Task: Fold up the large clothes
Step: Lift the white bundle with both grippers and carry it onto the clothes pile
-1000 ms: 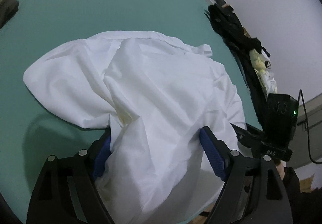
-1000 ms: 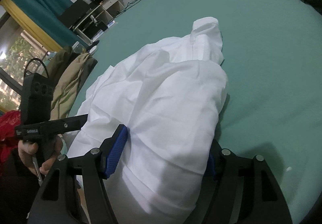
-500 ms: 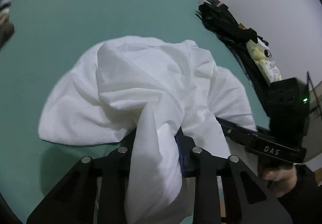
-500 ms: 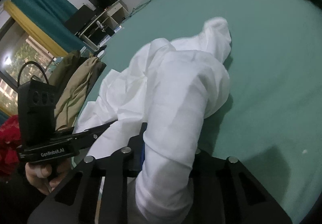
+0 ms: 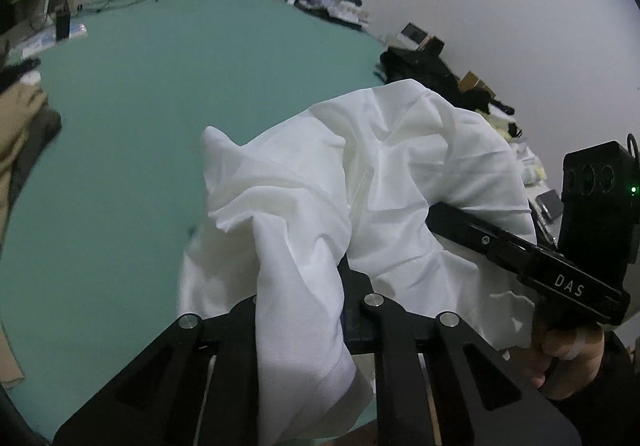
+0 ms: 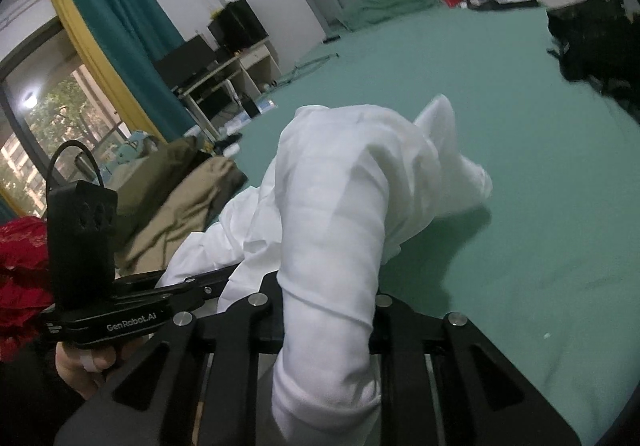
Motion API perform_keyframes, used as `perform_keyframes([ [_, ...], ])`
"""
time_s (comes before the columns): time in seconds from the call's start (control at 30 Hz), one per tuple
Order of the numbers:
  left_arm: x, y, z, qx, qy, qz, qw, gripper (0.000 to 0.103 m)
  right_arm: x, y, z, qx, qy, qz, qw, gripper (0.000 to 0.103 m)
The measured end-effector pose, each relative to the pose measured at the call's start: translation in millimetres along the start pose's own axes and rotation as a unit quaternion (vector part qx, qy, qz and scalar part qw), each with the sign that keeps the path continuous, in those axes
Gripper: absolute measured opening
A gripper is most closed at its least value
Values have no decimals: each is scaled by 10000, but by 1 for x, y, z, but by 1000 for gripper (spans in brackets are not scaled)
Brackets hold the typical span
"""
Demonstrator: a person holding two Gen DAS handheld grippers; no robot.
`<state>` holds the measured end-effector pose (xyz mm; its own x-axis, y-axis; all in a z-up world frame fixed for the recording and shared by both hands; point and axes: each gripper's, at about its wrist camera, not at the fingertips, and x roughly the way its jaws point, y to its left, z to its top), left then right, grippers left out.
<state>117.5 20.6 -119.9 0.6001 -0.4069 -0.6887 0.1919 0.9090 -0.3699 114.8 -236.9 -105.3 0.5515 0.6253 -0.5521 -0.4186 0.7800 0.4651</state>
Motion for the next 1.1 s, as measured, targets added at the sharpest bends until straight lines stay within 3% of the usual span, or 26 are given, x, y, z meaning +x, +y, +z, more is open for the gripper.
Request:
perform_keyframes([
  [0.37, -71, -2, 30, 33, -733, 120, 9972, 14, -16, 58, 34, -280, -462, 340, 9980, 18],
  [0.67, -98, 20, 39, -54, -1209, 458, 9916, 14, 8, 115, 60, -696, -602, 721, 9931, 18],
  [0.9, -124, 64, 41, -229, -1367, 774, 9873, 14, 43, 150, 64, -877, -499, 1069, 9891, 18],
  [1.1, -129, 101, 40, -223, -1237, 1090, 9861, 14, 83, 162, 59, -744, -307, 1353, 9875, 18],
])
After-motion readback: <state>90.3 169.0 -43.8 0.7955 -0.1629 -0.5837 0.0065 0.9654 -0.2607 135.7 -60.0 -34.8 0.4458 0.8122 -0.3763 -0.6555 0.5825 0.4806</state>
